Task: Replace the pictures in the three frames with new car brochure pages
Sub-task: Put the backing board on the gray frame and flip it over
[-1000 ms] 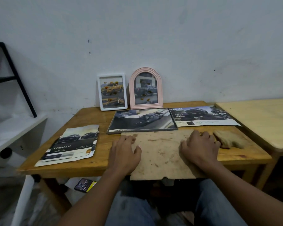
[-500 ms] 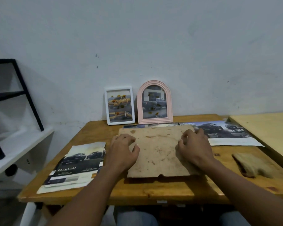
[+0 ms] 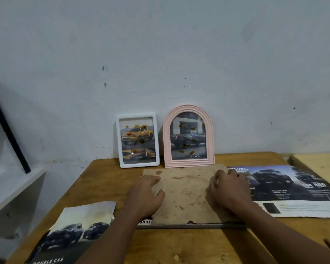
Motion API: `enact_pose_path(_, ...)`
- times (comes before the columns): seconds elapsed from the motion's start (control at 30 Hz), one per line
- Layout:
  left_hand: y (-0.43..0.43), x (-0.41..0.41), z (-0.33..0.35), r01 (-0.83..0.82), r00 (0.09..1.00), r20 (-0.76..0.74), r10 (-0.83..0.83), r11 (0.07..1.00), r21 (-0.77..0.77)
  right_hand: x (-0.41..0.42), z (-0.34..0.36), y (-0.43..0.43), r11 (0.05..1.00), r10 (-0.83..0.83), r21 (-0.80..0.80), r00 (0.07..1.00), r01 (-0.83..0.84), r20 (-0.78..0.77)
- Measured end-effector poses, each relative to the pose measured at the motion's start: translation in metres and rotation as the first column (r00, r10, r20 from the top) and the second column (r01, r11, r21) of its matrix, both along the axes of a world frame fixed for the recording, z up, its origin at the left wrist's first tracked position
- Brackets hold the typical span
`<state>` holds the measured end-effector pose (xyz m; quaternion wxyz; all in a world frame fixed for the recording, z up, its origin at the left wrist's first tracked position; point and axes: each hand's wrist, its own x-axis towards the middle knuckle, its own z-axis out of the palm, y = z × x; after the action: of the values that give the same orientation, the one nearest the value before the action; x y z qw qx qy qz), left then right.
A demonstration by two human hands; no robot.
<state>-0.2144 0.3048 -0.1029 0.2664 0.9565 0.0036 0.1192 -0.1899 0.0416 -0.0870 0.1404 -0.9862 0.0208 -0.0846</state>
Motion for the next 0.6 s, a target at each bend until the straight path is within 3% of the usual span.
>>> enact_pose_path(0.4,0.000,-0.003,-0.005,-0.086,0.996,-0.004,0.087,0.977,-0.195,-0.009,-0.016,-0.010,0.995,0.067,-0.079,0.997,-0.065,0.030)
enact_pose_path(0.5,0.002,-0.002,-0.009,-0.064,0.998,-0.026,0.060,0.983,-0.173,-0.004,-0.017,-0.009,0.993,0.084,-0.085,0.994,-0.077,0.075)
enact_pose_path(0.6,0.004,0.001,-0.013,0.001,0.999,-0.038,-0.002,0.999,-0.032,0.011,-0.015,-0.006,0.979,0.194,-0.082,0.978,-0.187,0.075)
